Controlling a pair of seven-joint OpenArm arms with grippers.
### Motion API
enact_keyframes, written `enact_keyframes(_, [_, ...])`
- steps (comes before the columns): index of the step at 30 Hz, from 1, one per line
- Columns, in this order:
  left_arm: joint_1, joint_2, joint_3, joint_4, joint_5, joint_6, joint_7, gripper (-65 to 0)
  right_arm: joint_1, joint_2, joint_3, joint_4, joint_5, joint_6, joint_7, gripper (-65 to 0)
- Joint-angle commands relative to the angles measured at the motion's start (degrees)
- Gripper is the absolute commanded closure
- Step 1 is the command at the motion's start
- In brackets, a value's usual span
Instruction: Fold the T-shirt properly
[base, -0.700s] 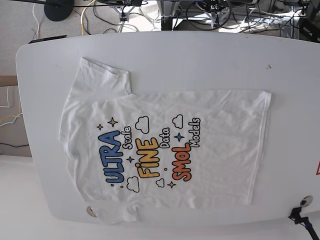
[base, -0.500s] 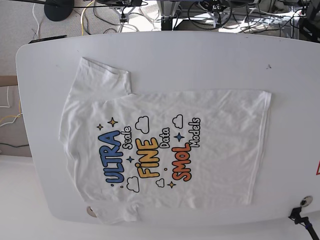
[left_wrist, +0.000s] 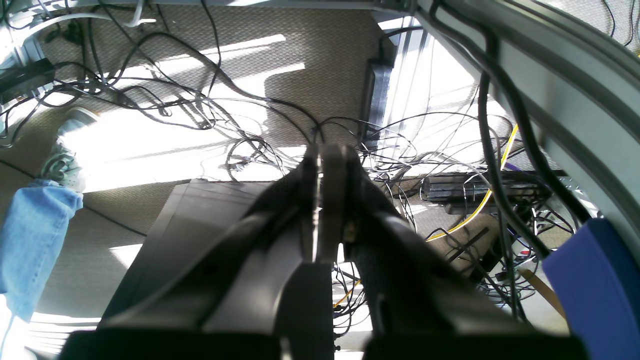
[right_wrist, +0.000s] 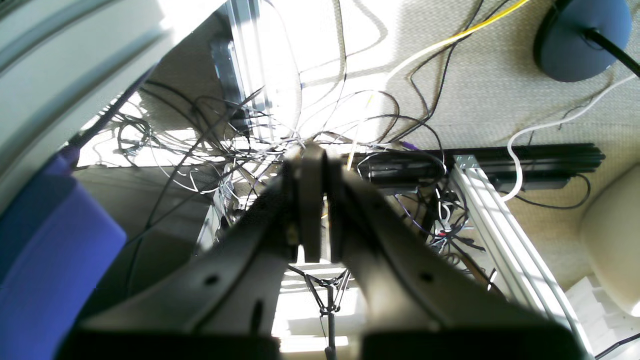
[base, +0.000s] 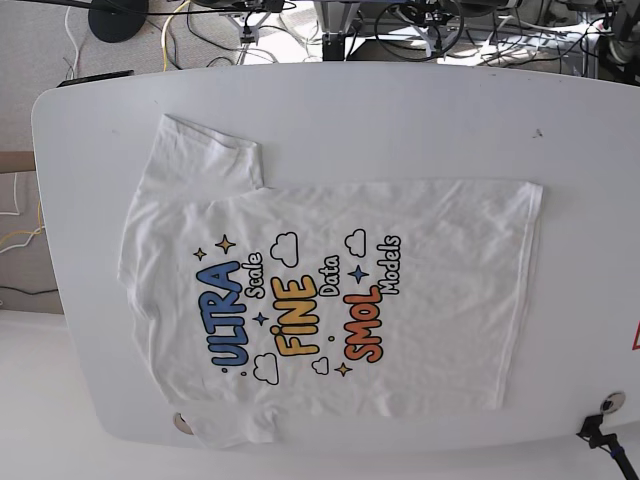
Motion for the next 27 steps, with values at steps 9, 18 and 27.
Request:
enact_keyframes(9, [-0.2,-0.2,0.0,0.1,-0.3,-0.2,0.3,-0.2,-0.2,0.3,0.0,0.1,0.0,0.1,-0.1,0.0])
enact_keyframes(18, [0.6,-0.8,0.1,0.2,0.1,0.4,0.3,0.0,-0.3,0.1,-0.1,0.6,-0.8,0.3,0.1,-0.7])
enact_keyframes(27, [0.5,-0.9,0.0,0.3,0.1,0.1,0.0,0.0,-0.9,0.1,-0.2,0.9,-0.8,0.5,0.1,-0.9])
